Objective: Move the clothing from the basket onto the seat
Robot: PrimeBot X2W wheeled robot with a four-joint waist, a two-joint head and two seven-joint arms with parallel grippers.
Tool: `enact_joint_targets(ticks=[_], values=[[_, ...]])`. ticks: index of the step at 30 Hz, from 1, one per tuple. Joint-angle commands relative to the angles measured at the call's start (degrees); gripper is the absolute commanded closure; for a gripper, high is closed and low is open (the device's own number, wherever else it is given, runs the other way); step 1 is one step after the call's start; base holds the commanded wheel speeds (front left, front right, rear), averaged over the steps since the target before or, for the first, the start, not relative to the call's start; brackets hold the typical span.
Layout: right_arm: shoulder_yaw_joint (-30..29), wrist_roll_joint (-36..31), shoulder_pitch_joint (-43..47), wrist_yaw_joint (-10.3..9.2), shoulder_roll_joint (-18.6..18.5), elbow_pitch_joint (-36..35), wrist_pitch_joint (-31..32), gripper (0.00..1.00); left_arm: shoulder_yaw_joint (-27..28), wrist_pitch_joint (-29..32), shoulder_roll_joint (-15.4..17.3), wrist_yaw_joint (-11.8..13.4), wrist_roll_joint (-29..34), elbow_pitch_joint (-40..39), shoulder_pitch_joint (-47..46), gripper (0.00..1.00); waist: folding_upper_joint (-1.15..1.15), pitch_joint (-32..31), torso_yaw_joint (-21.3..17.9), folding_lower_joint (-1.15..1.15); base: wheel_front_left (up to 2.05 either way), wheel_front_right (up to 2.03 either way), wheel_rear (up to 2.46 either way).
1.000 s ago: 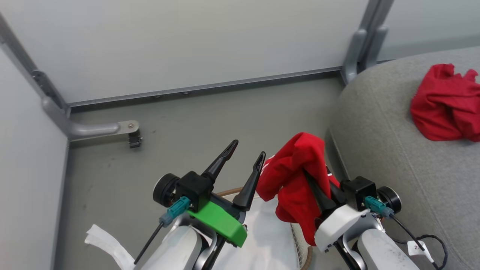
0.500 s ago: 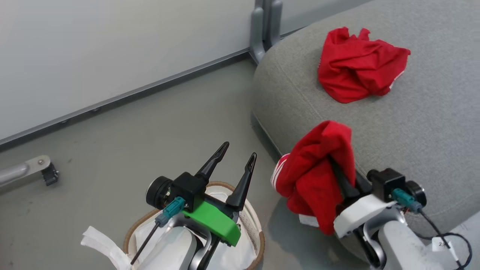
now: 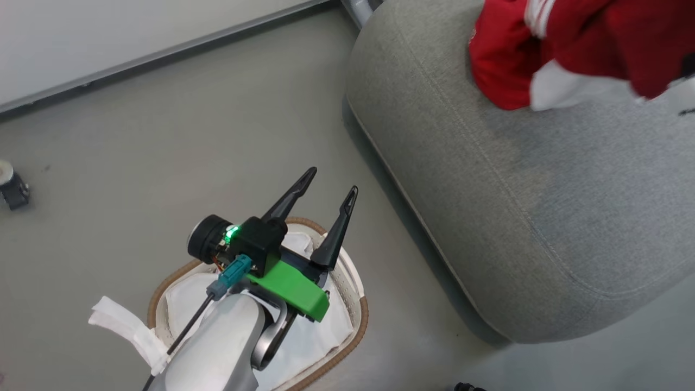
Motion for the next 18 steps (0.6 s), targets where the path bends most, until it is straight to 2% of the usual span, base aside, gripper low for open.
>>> enact_joint_targets(ticks=[1,6,10,18], values=[[-1.6,-0.7,-2.6,-0.06,-1.4,0.9,-0.1,1.00,0.3,0.0,0.9,0.1,0.6,-0.1,-1.7,0.00,0.00,7.8,5.6,0.00,0.00,0.00,0.00],[-8.4,-3.3,-10.3,-0.06,-7.3,6.1,-0.1,1.00,1.6,0.0,1.8,0.1,0.9,-1.0,-3.6,0.00,0.00,12.6,8.9,0.00,0.00,0.00,0.00],[-12.1,-5.6,-12.5,-0.06,-9.3,13.7,-0.1,1.00,2.0,0.0,1.8,0.1,1.4,-1.6,-4.9,0.00,0.00,15.7,11.4,0.00,0.00,0.00,0.00],[-22.6,-8.8,-10.1,-0.06,-6.3,28.5,-0.1,1.00,2.3,0.0,2.0,0.1,2.0,-2.5,-6.9,0.00,0.00,19.7,15.2,0.00,0.00,0.00,0.00]])
